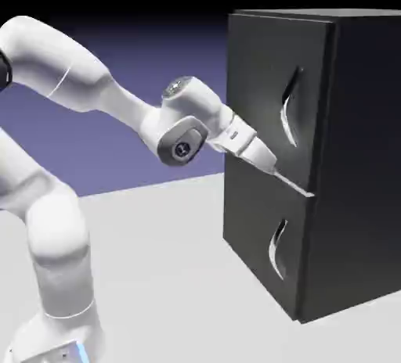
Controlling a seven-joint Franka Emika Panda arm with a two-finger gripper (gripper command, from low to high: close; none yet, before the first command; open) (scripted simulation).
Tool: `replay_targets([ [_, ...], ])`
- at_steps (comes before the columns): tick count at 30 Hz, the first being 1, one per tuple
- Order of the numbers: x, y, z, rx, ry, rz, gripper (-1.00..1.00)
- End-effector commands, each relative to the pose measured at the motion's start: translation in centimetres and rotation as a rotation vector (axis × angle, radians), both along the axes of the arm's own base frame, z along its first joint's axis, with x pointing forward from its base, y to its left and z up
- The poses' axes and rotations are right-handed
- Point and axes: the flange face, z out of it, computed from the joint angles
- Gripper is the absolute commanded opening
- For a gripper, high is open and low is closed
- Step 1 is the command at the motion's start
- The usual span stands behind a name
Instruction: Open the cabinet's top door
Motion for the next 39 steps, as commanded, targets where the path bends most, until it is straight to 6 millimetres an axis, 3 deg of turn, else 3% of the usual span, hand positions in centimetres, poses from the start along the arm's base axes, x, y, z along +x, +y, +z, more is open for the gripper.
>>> replay_targets([
  [1, 0.0, 0.2, 0.5, -0.003, -0.011, 0.002, 1.0],
  [20, -2.6, 2.1, 7.1, -0.04, -0.238, 0.016, 1.0],
  [39, -5.7, -0.3, 9.3, -0.023, -0.487, 0.009, 1.0],
])
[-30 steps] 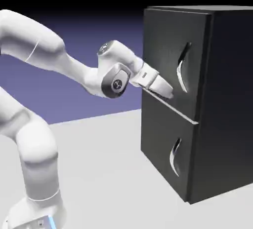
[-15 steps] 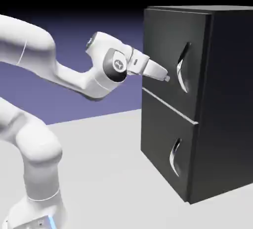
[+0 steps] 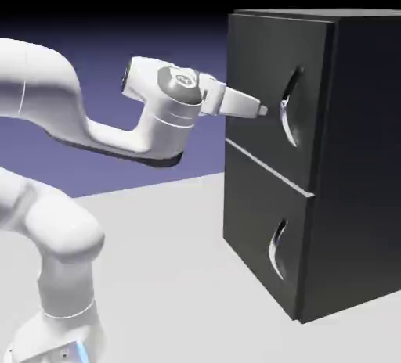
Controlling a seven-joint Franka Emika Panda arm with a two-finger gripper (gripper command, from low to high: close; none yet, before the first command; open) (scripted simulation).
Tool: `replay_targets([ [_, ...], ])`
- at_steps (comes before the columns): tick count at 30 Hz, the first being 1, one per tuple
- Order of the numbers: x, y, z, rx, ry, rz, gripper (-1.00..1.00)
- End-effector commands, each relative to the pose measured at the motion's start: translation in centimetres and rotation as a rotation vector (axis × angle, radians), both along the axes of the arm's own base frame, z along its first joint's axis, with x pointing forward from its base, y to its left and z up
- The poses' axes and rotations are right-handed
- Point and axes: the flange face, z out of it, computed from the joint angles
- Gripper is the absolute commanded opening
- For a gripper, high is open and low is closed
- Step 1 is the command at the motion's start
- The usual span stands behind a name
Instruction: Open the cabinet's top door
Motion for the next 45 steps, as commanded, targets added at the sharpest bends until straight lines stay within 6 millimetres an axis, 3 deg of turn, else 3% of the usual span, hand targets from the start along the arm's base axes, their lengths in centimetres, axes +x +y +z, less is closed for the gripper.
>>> replay_targets([
  [1, -0.1, -0.3, 0.0, 0.003, -0.013, 0.0, 1.0],
  [24, -0.8, -8.1, -2.2, 0.087, -0.272, 0.035, 1.0],
  [29, 4.2, -7.9, -2.2, 0.087, -0.272, 0.035, 1.0],
  [30, 4.2, -7.9, -2.2, 0.087, -0.272, 0.035, -1.0],
  [45, -4.3, -3.4, -2.2, 0.051, -0.281, -0.226, -1.0],
])
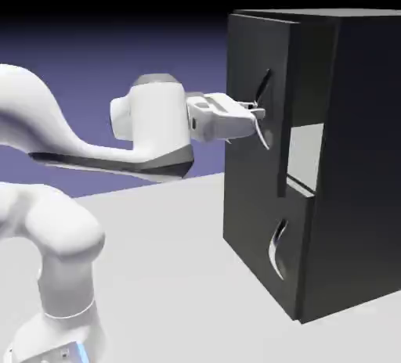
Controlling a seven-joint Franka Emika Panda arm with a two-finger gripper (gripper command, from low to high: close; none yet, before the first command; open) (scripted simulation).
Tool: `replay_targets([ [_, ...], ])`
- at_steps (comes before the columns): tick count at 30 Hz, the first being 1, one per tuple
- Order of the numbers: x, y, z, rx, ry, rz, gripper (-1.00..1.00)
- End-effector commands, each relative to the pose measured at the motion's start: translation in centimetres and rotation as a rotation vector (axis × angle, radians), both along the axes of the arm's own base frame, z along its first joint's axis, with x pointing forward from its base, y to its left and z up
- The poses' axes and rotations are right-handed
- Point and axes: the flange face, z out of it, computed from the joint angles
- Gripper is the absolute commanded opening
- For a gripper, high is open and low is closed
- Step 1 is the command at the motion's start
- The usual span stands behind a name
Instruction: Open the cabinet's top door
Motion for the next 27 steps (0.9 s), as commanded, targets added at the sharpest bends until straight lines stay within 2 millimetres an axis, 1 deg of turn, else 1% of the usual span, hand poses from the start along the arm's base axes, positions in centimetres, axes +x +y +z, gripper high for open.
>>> replay_targets([
  [1, -0.6, 0.4, 0.0, 0.001, 0.0, -0.02, -1.0],
  [8, -3.8, 3.1, 0.0, 0.001, 0.0, -0.134, -1.0],
  [20, -7.5, 7.2, 0.0, 0.001, 0.0, -0.284, -1.0],
  [27, -9.9, 10.6, 0.0, 0.001, 0.0, -0.397, -1.0],
])
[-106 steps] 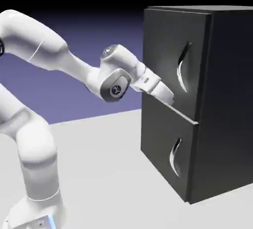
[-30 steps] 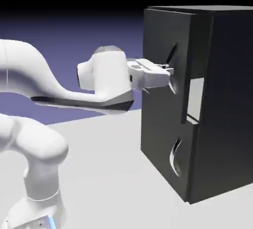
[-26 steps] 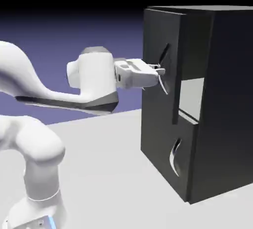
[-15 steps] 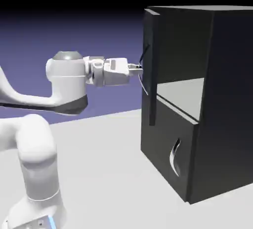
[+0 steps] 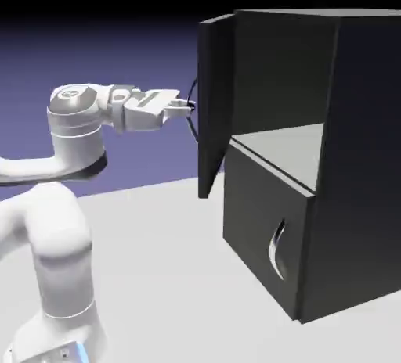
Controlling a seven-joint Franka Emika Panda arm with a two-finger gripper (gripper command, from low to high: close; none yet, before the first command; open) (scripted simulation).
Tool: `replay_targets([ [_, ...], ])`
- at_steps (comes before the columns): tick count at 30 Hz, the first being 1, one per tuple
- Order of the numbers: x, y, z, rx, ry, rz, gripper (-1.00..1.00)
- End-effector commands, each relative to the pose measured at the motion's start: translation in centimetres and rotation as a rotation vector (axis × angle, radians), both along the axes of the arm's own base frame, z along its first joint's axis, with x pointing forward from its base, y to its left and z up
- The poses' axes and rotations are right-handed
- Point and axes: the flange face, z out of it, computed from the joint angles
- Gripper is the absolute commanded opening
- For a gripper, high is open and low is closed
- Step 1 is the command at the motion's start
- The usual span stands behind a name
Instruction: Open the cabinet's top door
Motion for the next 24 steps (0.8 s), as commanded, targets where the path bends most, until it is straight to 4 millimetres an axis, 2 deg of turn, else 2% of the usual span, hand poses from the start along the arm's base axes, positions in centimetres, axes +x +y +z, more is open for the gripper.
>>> replay_targets([
  [1, -0.3, 0.5, 0.0, 0.001, 0.0, -0.018, -1.0],
  [11, -3.5, 7.2, 0.0, 0.001, 0.0, -0.218, -1.0],
  [18, -5.2, 14.2, 0.0, 0.001, 0.0, -0.415, -1.0],
  [24, -5.5, 20.1, 0.0, 0.001, 0.0, -0.575, -1.0],
])
